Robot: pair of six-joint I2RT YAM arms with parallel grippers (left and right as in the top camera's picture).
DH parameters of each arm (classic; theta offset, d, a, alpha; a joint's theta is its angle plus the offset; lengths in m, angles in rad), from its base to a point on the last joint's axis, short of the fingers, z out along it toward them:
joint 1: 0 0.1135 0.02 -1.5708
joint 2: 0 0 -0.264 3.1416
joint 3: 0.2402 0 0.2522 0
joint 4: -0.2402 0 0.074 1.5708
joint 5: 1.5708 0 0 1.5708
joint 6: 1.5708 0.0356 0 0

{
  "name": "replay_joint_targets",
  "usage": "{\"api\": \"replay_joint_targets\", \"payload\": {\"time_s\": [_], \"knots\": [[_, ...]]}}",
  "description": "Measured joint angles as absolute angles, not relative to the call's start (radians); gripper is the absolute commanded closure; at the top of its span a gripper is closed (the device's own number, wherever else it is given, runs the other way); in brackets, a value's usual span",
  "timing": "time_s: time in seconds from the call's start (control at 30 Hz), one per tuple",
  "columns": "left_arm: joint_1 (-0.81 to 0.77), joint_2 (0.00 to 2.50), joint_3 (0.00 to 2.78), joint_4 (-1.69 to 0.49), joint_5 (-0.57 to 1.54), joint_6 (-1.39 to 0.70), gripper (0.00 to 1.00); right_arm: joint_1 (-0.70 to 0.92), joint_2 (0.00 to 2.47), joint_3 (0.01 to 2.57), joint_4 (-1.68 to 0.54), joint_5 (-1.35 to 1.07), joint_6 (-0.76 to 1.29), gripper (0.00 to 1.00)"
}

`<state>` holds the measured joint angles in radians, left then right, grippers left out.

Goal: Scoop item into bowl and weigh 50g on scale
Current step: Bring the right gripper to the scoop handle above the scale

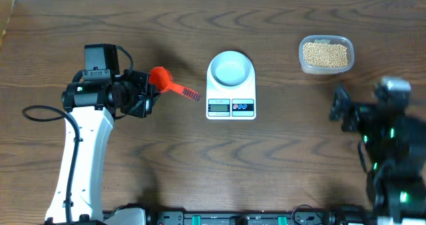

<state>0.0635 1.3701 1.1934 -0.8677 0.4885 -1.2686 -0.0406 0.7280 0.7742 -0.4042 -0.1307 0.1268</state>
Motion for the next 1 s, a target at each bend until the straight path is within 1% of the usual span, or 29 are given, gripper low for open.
{"api": "replay_joint_targets", "payload": {"time_s": [0.07, 0.2, 0.27, 0.33, 0.37, 0.43, 0.5, 0.63, 0.87, 1.0], "knots": [[0.063, 1.37, 1.193, -0.868, 0.501, -1.272, 0.93, -0.041, 0.852, 0.842, -0.396, -0.276, 0.129, 0.01], [0.064, 1.37, 1.193, -0.869, 0.517, -1.279, 0.93, -0.041, 1.011, 0.876, -0.22, -0.585, 0.157, 0.01], [0.064, 1.37, 1.193, -0.87, 0.52, -1.284, 0.93, -0.04, 1.086, 0.878, -0.097, -0.748, 0.213, 0.01], [0.063, 1.37, 1.193, -0.871, 0.522, -1.291, 0.93, -0.038, 1.127, 0.878, -0.016, -0.838, 0.26, 0.01], [0.063, 1.37, 1.193, -0.871, 0.522, -1.297, 0.93, -0.032, 1.163, 0.882, 0.063, -0.909, 0.319, 0.03], [0.063, 1.37, 1.193, -0.87, 0.522, -1.313, 0.93, -0.009, 1.208, 0.884, 0.155, -0.975, 0.401, 0.04], [0.063, 1.37, 1.193, -0.871, 0.522, -1.325, 0.93, 0.023, 1.242, 0.884, 0.201, -1.006, 0.451, 0.06], [0.063, 1.37, 1.193, -0.868, 0.522, -1.336, 0.93, 0.106, 1.297, 0.884, 0.216, -1.012, 0.515, 0.09], [0.061, 1.37, 1.193, -0.868, 0.522, -1.339, 0.92, 0.278, 1.355, 0.884, 0.218, -0.916, 0.604, 0.09], [0.036, 1.37, 1.193, -0.862, 0.522, -1.339, 0.93, 0.36, 1.376, 0.884, 0.219, -0.881, 0.624, 0.11]]}}
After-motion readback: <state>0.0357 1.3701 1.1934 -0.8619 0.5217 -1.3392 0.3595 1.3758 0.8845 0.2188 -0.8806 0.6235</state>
